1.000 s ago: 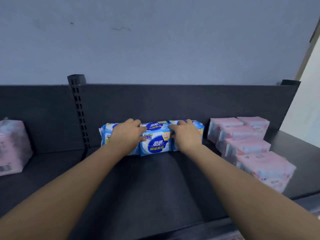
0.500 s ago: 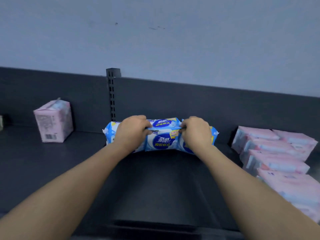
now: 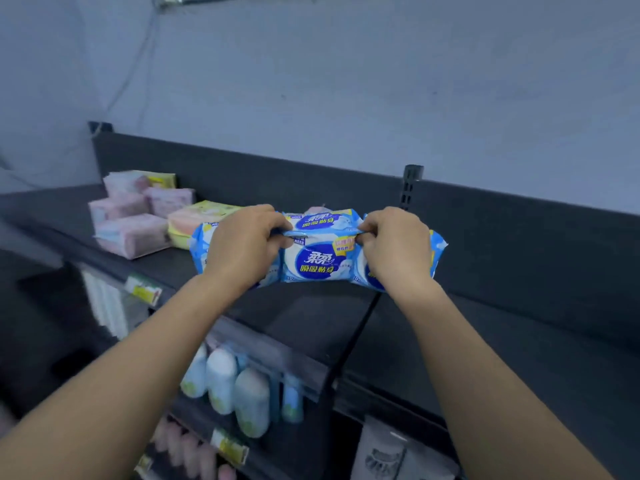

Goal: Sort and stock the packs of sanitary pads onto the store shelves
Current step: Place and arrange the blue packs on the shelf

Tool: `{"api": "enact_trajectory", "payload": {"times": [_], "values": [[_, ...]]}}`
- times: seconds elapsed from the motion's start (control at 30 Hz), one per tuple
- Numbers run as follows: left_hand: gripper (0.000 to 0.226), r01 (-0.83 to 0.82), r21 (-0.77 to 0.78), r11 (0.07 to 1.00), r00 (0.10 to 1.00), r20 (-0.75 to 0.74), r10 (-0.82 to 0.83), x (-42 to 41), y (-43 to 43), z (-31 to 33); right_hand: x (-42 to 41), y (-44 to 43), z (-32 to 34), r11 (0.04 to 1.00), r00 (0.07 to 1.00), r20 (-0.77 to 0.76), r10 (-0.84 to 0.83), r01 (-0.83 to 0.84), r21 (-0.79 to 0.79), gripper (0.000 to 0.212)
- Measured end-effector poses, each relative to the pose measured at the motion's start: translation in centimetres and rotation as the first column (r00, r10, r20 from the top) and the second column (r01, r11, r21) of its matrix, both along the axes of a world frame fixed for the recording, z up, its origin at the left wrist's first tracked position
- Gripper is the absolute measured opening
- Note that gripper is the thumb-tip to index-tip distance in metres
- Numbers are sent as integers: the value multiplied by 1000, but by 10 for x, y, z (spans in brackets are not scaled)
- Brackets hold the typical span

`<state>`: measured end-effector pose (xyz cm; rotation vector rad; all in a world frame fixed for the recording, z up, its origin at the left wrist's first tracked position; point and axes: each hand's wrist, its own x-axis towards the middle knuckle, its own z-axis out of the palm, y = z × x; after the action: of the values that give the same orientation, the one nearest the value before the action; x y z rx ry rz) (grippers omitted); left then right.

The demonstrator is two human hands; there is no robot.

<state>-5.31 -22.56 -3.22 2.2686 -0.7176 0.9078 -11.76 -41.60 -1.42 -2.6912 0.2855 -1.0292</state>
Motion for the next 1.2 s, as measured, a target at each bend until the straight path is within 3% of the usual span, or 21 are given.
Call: {"api": "enact_trajectory", "payload": {"times": [0.2,0.43,0.8,1.2], "values": [[14,-209,5,978,977,-31,209,-6,159,-7,41,147,-10,970,969,-32,243,-243,18,19],[15,-456,30,890,890,-11,456,-34,339,-12,68,330,-14,890,888,-74,453,-455,-21,22],[12,-732,51,680,680,-14,733,-89,561,-26,77,573,-25,651,654,-99,750,-756,-65,21],[14,-900,50,433,434,-6,901,-70,730,-19,141,778,-21,411,413,-44,910,-910,-45,20]]}}
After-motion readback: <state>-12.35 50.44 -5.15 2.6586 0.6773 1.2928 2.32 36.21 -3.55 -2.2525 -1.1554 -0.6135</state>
